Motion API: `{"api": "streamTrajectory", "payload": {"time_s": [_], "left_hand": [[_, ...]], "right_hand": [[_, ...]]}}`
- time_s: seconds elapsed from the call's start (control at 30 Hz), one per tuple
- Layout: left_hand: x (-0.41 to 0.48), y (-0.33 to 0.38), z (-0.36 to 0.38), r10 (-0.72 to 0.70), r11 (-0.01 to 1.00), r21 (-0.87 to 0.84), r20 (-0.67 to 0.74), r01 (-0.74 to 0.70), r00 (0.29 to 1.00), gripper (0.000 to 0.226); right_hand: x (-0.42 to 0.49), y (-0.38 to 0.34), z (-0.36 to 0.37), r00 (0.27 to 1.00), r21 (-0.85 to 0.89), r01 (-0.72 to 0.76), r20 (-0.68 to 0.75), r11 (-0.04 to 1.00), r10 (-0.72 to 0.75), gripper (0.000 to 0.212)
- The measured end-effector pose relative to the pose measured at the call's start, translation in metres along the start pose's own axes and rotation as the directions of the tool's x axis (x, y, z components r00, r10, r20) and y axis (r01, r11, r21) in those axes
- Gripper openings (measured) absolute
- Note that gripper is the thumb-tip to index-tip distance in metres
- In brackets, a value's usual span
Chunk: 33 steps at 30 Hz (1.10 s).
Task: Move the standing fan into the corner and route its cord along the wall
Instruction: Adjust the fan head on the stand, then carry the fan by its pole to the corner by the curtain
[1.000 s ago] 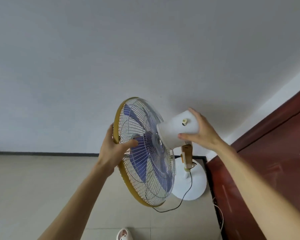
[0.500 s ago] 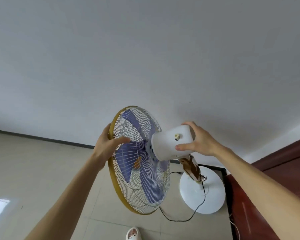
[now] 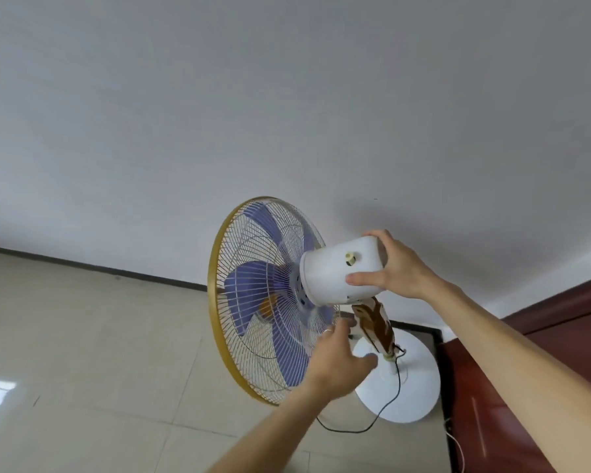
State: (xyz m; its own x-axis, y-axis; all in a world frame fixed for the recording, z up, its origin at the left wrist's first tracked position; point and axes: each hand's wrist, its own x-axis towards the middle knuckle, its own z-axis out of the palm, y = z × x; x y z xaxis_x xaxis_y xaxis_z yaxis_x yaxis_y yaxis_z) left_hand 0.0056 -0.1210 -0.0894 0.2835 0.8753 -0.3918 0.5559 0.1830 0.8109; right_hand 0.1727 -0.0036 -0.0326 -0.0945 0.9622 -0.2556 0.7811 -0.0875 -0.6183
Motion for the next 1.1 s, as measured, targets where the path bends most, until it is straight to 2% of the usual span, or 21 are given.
{"api": "streamTrajectory", "payload": {"time_s": [0.1,0.17,0.23,0.3,0.37,0.43,0.53,0.63,0.73,0.8,0.87,0.97,1.03,1.1], "left_hand": [[0.041,-0.003,0.033,-0.27,0.912,-0.294,0.092,0.285,0.958,0.089],[0.061,-0.005,0.05,-0.375,0.796,-0.478,0.093,0.372,0.922,0.089],[0.081,-0.011,0.064,-0.389,0.694,-0.631,0.077,0.347,0.918,0.068],[0.097,-0.012,0.073,-0.378,0.632,-0.72,0.039,0.288,0.925,0.044],[0.108,-0.01,0.081,-0.446,0.568,-0.783,-0.034,0.253,0.894,0.033],[0.12,-0.013,0.091,-0.516,0.549,-0.817,-0.162,0.179,0.841,0.03],[0.13,-0.021,0.09,-0.553,0.592,-0.8,-0.316,0.097,0.771,0.029],[0.141,-0.033,0.087,-0.577,0.618,-0.785,-0.404,0.055,0.71,0.035],[0.149,-0.05,0.082,-0.579,0.632,-0.775,-0.489,-0.019,0.652,0.052],[0.152,-0.062,0.078,-0.603,0.622,-0.782,-0.511,-0.039,0.612,0.048],[0.153,-0.082,0.073,-0.626,0.628,-0.777,-0.538,-0.044,0.564,0.037],[0.15,-0.104,0.065,-0.657,0.624,-0.778,-0.57,-0.068,0.493,0.035],[0.145,-0.125,0.06,-0.686,0.606,-0.791,-0.571,-0.079,0.452,0.038],[0.138,-0.138,0.054,-0.714,0.58,-0.81,-0.556,-0.086,0.426,0.04]], "right_hand": [[-0.005,0.003,0.001,1.0,-0.051,0.024,0.007,0.998,-0.023,0.099],[-0.005,0.012,0.002,0.998,-0.056,0.059,0.027,0.997,-0.058,0.097],[-0.003,0.024,0.0,0.992,0.029,0.094,0.084,0.995,-0.096,0.09],[0.0,0.046,-0.007,0.988,0.221,0.062,0.124,0.973,-0.091,0.076],[0.002,0.082,-0.013,0.994,0.387,-0.044,0.112,0.921,0.0,0.063],[0.004,0.136,-0.012,0.982,0.498,-0.19,0.117,0.846,0.152,0.057],[0.01,0.215,0.015,0.889,0.607,-0.441,0.195,0.661,0.415,0.06],[0.019,0.283,0.076,0.66,0.598,-0.714,0.403,0.364,0.634,0.064],[0.031,0.313,0.139,0.436,0.56,-0.828,0.646,0.0,0.626,0.079],[0.044,0.32,0.174,0.358,0.536,-0.831,0.721,-0.15,0.593,0.084],[0.06,0.323,0.21,0.31,0.518,-0.813,0.773,-0.267,0.554,0.079],[0.081,0.323,0.249,0.36,0.568,-0.684,0.808,-0.458,0.466,0.042],[0.091,0.322,0.271,0.399,0.633,-0.591,0.768,-0.5,0.501,0.031],[0.099,0.319,0.282,0.411,0.656,-0.586,0.746,-0.475,0.524,0.032]]}}
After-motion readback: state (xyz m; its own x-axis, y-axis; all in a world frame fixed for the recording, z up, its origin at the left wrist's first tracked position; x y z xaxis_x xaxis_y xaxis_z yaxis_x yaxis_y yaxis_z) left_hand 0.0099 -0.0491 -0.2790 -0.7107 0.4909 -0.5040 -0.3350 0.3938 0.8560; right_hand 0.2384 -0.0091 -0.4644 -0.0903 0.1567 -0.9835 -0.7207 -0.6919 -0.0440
